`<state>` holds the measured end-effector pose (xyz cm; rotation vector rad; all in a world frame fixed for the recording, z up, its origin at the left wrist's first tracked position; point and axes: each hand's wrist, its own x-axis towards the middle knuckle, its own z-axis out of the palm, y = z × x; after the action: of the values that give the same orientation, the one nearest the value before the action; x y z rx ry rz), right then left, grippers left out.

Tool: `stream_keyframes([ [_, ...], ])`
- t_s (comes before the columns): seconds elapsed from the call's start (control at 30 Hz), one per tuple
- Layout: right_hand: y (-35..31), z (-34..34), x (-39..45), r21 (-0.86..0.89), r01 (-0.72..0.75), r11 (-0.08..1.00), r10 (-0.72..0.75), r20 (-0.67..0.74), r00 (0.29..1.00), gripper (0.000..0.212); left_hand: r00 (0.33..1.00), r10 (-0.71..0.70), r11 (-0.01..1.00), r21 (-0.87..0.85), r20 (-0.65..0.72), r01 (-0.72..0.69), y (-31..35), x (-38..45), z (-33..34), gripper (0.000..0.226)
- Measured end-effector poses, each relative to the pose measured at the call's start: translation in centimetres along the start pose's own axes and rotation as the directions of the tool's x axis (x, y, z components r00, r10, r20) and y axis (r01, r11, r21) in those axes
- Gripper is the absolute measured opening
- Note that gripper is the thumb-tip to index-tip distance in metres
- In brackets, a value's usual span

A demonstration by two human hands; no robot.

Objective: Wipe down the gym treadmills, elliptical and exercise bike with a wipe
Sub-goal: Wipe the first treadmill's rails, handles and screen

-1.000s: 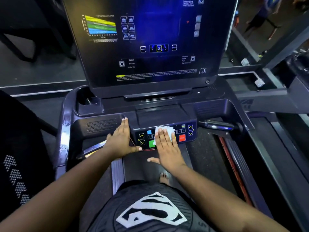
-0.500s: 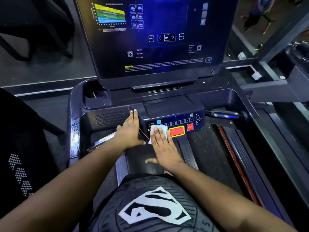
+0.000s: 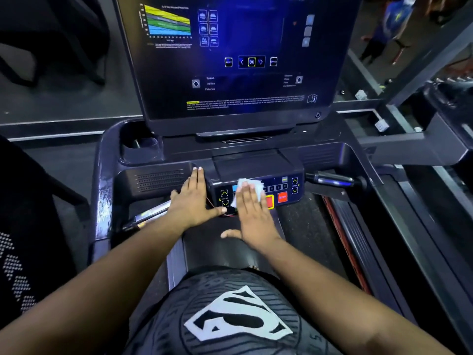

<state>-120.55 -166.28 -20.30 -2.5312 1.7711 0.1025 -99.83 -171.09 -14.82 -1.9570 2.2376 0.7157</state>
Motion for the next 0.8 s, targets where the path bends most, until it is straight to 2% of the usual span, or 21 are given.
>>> stream_keyframes([
  [0.07, 0.0, -0.2, 1.0, -0.032, 0.114, 0.993, -0.115, -0.034, 0.993, 0.129, 0.998, 0.015, 1.0, -0.007, -0.062, -0.016, -0.1, -0.2, 0.4, 0.129],
  [0.13, 1.8, -0.4, 1.1, -0.079, 0.158, 0.984, -0.163, -0.052, 0.985, 0.125, 0.991, 0.046, 0.999, -0.013, -0.127, -0.048, -0.2, -0.6, 0.9, 0.121],
  [0.2, 5.0, -0.4, 0.3, -0.094, 0.078, 0.993, -0.082, -0.037, 0.996, 0.122, 0.98, 0.079, 0.997, -0.001, -0.185, -0.08, -0.1, -0.9, 1.5, 0.114],
  [0.3, 9.1, -0.3, -1.6, -0.002, -0.123, 0.992, 0.123, -0.032, 0.992, 0.122, 0.945, 0.157, 0.985, 0.109, -0.287, -0.131, 0.6, -1.1, 2.4, 0.106],
  [0.37, 9.6, 0.1, -2.2, 0.048, -0.152, 0.987, 0.152, -0.006, 0.988, 0.126, 0.915, 0.235, 0.964, 0.201, -0.329, -0.175, 1.8, -1.0, 2.9, 0.103],
  [0.53, 7.9, 1.6, -2.6, -0.004, 0.088, 0.996, -0.088, 0.043, 0.995, 0.126, 0.896, 0.329, 0.914, 0.338, -0.297, -0.223, 5.5, -0.5, 3.5, 0.102],
  [0.6, 9.8, 1.7, -2.9, -0.034, 0.08, 0.996, -0.079, 0.023, 0.997, 0.122, 0.906, 0.317, 0.908, 0.366, -0.28, -0.204, 6.5, -0.3, 3.7, 0.104],
  [0.7, 13.5, 1.3, -3.1, -0.029, -0.013, 1.0, 0.013, 0.013, 1.0, 0.118, 0.927, 0.271, 0.906, 0.394, -0.259, -0.155, 7.3, -0.2, 3.7, 0.105],
  [0.8, 13.9, 0.1, -2.2, 0.014, -0.056, 0.998, 0.056, 0.027, 0.998, 0.122, 0.934, 0.241, 0.91, 0.395, -0.265, -0.122, 8.2, 0.0, 3.6, 0.104],
])
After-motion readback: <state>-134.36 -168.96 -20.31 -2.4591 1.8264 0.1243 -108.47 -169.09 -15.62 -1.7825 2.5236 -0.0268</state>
